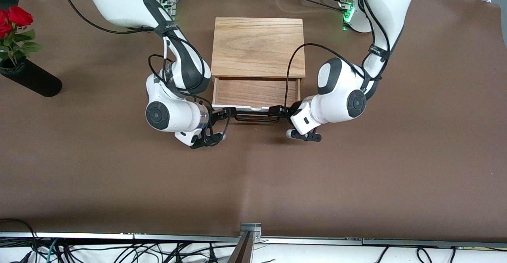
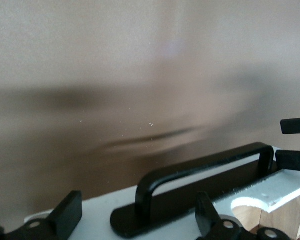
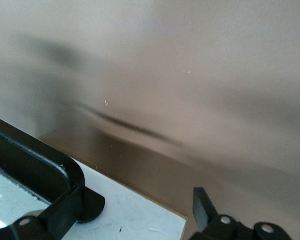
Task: Close drawer with both arms simultaneously
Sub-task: 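Lower both grippers against the white drawer front beside the handle, then push the drawer front into the box with both grippers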
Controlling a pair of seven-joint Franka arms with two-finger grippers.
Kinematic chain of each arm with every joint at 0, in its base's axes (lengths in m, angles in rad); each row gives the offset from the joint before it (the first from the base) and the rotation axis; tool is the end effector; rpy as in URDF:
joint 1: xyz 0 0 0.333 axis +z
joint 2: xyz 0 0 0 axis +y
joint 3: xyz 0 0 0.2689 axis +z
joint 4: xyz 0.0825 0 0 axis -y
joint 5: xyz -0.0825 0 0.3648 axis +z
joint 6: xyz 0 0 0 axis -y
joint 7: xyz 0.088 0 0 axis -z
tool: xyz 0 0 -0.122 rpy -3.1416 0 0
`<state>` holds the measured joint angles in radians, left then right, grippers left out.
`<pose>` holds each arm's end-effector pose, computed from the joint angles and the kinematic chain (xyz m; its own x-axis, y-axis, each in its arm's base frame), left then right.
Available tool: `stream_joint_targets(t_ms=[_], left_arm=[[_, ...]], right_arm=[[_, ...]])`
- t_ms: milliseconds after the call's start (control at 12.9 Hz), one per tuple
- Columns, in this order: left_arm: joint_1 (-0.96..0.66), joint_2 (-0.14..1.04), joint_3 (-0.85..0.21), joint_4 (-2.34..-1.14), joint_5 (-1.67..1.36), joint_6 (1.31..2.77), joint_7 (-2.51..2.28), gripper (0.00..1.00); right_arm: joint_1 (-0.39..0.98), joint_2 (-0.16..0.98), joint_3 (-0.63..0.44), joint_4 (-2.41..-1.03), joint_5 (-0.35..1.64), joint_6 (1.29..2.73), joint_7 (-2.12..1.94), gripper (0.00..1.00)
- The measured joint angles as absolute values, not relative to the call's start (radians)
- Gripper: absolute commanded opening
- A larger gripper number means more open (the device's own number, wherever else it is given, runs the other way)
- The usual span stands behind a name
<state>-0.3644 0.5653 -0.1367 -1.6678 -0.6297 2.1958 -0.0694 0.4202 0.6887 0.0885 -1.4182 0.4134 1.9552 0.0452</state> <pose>0.5530 -0.3269 0.2436 0.9804 -0.0736 -0.1826 0.0310 -0.8583 0.5123 0.5676 0.3437 0.2479 0.9347 0.2921 -0.2023 0.1974 -0.9003 -0.3879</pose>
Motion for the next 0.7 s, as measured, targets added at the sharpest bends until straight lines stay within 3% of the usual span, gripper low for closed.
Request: stream_joint_targets(t_ms=[389,700], left_arm=[[-0.359,0.562,-0.125,-1.673,-0.63,2.139,-0.069,1.0],[-0.353,0.507,-0.143,-1.751,-0.629,2.045,-0.069,1.0]], right_arm=[[0.413,0.688,0.089,-1.365,0.413,1.828,0.045,1.0],[0.411,0.687,0.091,-1.362,0.414,1.751,0.045,1.0]])
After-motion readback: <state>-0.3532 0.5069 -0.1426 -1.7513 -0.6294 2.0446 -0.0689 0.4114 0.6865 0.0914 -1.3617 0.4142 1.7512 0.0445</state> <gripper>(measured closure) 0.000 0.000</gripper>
